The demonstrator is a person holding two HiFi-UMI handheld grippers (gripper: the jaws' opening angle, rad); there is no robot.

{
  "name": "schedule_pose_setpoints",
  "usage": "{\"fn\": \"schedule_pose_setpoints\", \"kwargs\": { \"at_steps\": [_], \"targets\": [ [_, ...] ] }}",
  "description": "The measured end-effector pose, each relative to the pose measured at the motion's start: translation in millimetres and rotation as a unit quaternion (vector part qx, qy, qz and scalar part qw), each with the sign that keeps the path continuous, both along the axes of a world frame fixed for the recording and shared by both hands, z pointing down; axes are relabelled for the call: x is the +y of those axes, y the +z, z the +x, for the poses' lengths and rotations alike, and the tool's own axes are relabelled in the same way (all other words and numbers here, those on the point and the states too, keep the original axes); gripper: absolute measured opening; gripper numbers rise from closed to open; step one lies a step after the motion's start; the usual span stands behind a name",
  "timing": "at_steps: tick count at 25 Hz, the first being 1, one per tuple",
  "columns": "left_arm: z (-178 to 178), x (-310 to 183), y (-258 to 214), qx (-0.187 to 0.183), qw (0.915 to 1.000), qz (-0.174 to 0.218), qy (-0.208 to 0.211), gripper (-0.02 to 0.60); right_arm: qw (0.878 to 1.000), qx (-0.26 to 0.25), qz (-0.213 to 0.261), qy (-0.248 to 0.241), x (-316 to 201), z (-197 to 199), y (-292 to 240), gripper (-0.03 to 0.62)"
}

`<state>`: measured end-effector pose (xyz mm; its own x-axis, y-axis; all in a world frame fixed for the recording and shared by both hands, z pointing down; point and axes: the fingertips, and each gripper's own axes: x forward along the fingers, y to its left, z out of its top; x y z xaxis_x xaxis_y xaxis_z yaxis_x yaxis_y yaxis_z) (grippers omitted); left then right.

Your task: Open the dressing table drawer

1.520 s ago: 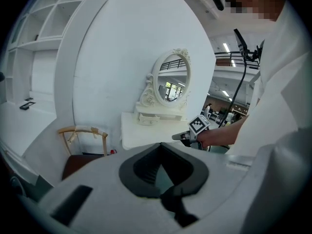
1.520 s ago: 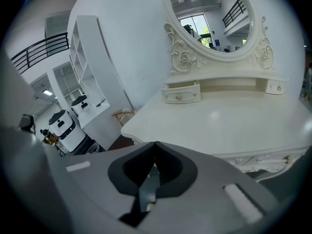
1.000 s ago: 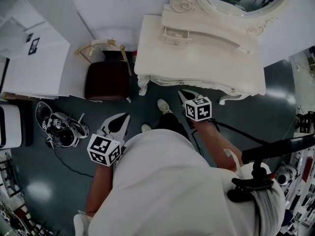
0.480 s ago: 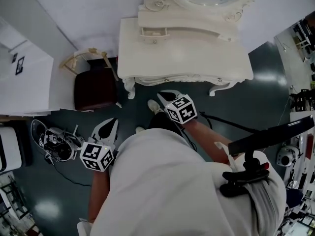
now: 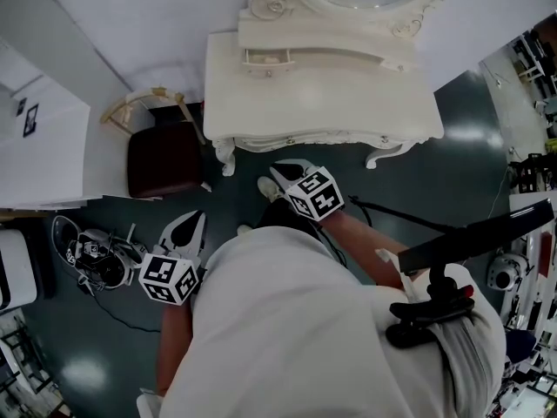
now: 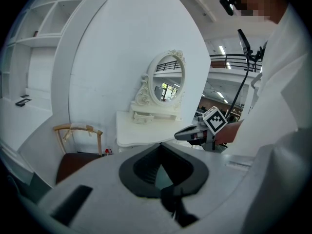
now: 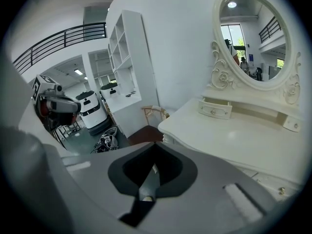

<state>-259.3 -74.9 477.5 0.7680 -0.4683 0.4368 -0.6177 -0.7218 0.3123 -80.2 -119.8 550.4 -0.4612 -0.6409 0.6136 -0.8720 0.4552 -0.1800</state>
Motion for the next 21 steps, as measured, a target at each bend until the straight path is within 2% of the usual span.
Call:
{"fn": "schedule_pose_setpoints", "kwargs": {
  "at_steps": [9,17,21],
  "targets": [
    [8,3,3,0.003,1.0,-0.002,-0.005,0.003,1.0,0.008,0.002,-0.021,5,1,-3,-0.002],
    [-20,6,2,0.008,0.9994,-0.003,-0.034,0.003,0.999,0.013,0.007,-0.045,-2,-25,-8,-0.001],
    [-12,18,9,0.01,0.9996,-0.011,-0.022,0.003,0.999,0.017,0.005,-0.037,15,-16,-7,-0.002]
  ]
}}
